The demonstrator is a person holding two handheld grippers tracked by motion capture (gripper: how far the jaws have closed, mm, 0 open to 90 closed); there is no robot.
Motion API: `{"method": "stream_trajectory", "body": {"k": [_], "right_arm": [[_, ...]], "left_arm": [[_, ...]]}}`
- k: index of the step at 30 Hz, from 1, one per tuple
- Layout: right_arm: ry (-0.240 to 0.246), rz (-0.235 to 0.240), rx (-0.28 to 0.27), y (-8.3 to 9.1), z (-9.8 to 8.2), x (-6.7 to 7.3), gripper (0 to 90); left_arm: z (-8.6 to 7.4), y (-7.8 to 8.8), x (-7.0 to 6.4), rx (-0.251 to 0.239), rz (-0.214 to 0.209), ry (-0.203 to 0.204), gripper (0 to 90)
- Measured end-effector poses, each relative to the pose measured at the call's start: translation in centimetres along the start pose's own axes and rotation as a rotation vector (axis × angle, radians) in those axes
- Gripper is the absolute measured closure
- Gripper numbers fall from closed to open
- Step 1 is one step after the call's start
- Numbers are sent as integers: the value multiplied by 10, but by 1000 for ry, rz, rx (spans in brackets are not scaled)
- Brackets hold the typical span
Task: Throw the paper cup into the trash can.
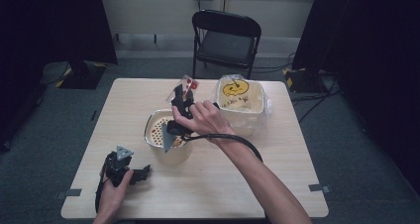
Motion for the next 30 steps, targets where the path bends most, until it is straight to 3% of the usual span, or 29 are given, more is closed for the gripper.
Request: {"method": "stream_trajectory", "body": {"k": [10, 17, 18, 21, 25, 28, 29, 30], "right_arm": [[13, -12, 5, -2, -1, 1, 534], [91, -77, 22, 2, 0, -4, 537], [122, -91, 34, 3, 1, -5, 539], [122, -99, 34, 3, 2, -6, 540], [159, -110, 51, 5, 2, -9, 542], [60, -61, 34, 3, 1, -9, 542], [60, -61, 34, 3, 1, -9, 542], [-6, -20, 27, 0, -2, -8, 542]], "left_arm": [[0, 0, 0, 1, 0, 0, 0], [0, 0, 0, 0, 0, -1, 0], [0, 0, 0, 0, 0, -2, 0], [0, 0, 0, 0, 1, -1, 0], [0, 0, 0, 0, 1, -2, 0], [0, 0, 0, 0, 1, -1, 0], [0, 0, 0, 0, 1, -1, 0], [0, 0, 0, 0, 1, -2, 0]]}}
Point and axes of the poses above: each handheld gripper's, and its own axes: y roughly backward along the jaws, z roughly out of its top, x roughly to its left, the point moved 7 cm from there along -y, roughly forward along the jaws, and after that the axes turned 8 degrees about y, right-handed, at the moved point
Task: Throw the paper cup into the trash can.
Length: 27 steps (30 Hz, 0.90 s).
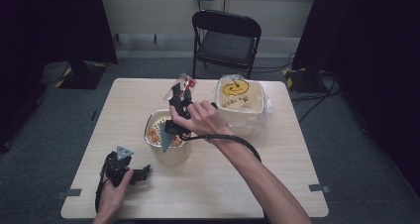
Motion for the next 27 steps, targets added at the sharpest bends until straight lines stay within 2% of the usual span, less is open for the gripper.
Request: {"method": "stream_trajectory", "body": {"k": [1, 2, 3, 5, 6, 7, 8, 9, 10, 11, 12, 13, 14, 15, 16, 19, 20, 21, 22, 23, 25, 26, 27], "right_arm": [[0, 0, 0, 0, 0, 0, 542], [-35, 26, -4, -1, -2, 1, 542], [-115, 82, -20, -2, -3, 3, 542], [-212, 122, -38, -4, -7, 3, 541], [-360, 191, -69, -5, -11, 4, 541], [-360, 191, -69, -5, -11, 4, 541], [-406, 214, -75, -5, -12, 4, 541], [-544, 292, -103, -4, -16, 5, 541], [-544, 292, -103, -4, -16, 5, 541], [-670, 362, -147, -4, -19, 5, 540], [-670, 362, -147, -4, -19, 5, 540], [-752, 405, -177, -4, -20, 4, 540], [-904, 495, -233, -5, -24, 3, 540], [-904, 495, -233, -5, -24, 3, 540], [-993, 550, -251, -7, -28, 4, 539], [-1288, 728, -347, -12, -38, 4, 539], [-1398, 797, -394, -14, -43, 5, 539], [-1540, 874, -438, -16, -51, 6, 538], [-1592, 898, -460, -18, -54, 7, 535], [-1592, 898, -460, -18, -54, 7, 535], [-1753, 960, -520, -21, -65, 11, 527], [-1753, 960, -520, -21, -65, 11, 527], [-1832, 983, -541, -23, -71, 14, 525]], "left_arm": [[0, 0, 0, 0, 0, 0, 0], [0, 0, 0, 1, 0, 1, 0], [0, 0, 0, 1, 0, 1, 0], [0, 0, 0, 1, 0, 0, 0], [0, 0, 0, 0, 1, -1, 0], [0, 0, 0, 1, 0, 2, 0], [0, 0, 0, 0, 1, 0, 0], [0, 0, 0, 1, 0, -1, 0], [0, 0, 0, 1, 0, 1, 0], [0, 0, 0, 1, 2, 0, 0], [0, 0, 0, 0, -1, 5, 0], [0, 0, 0, 0, -1, 4, 0], [0, 0, 0, -1, 0, 3, 0], [0, 0, 0, 0, -1, 4, 0], [0, 0, 0, 0, 0, 3, 0], [0, 0, 0, 0, 1, 3, 0], [0, 0, 0, -1, 2, 2, 0], [0, 0, 0, 0, 0, 4, 0], [0, 0, 0, 0, -1, 3, 0], [0, 0, 0, -1, -2, 3, 0], [0, 0, 0, 0, -2, 4, 0], [0, 0, 0, 0, -2, 4, 0], [0, 0, 0, 0, -1, 4, 0]]}}
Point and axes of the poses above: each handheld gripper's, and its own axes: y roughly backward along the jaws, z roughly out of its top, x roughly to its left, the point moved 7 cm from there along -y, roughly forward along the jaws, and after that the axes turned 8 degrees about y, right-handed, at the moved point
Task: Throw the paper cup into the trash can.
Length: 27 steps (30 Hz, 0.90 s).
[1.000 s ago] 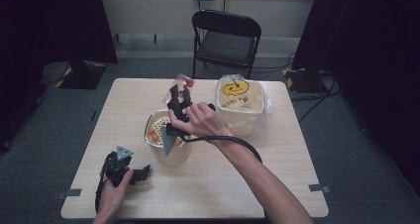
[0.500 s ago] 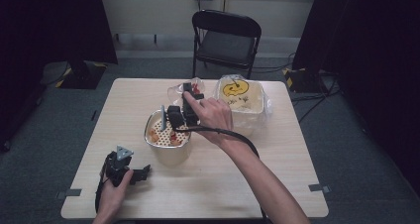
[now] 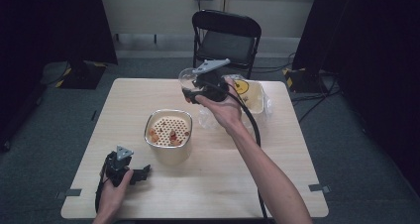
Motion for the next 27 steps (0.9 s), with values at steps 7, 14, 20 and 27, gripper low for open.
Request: {"method": "stream_trajectory", "body": {"k": [7, 14, 20, 27], "right_arm": [[-117, -41, -23, 17, -16, -41, 514], [-163, -128, -3, 33, -40, -78, 507], [-201, -212, 15, 44, -59, -107, 499], [-252, -258, 38, 43, -71, -125, 407]], "left_arm": [[0, 0, 0, -2, -1, 2, 0], [0, 0, 0, 0, 0, 0, 0], [0, 0, 0, -1, 0, 0, 0], [0, 0, 0, -1, 0, 0, 0]]}}
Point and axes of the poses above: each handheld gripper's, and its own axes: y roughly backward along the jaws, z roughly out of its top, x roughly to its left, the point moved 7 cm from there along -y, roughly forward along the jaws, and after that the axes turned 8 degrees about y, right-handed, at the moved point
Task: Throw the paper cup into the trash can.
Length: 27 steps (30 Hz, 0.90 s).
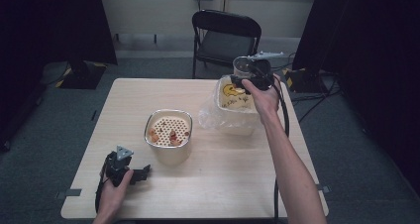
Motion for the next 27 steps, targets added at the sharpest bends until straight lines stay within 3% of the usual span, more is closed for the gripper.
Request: {"method": "stream_trajectory", "body": {"k": [3, 10, 15, 24, 27], "right_arm": [[-31, -4, 15, -4, -4, -9, 280], [-67, -19, 2, -8, -7, -16, 180], [-72, -34, -22, -3, -3, -20, 162], [-56, 6, -60, 19, -2, -13, 208], [-40, 7, -50, 24, -5, -9, 219]], "left_arm": [[0, 0, 0, 1, 1, 0, 0], [0, 0, 0, 1, 0, 0, 0], [0, 0, 0, 1, 0, 0, 0], [0, 0, 0, 0, 0, 0, 0], [0, 0, 0, 1, 1, 0, 0]]}}
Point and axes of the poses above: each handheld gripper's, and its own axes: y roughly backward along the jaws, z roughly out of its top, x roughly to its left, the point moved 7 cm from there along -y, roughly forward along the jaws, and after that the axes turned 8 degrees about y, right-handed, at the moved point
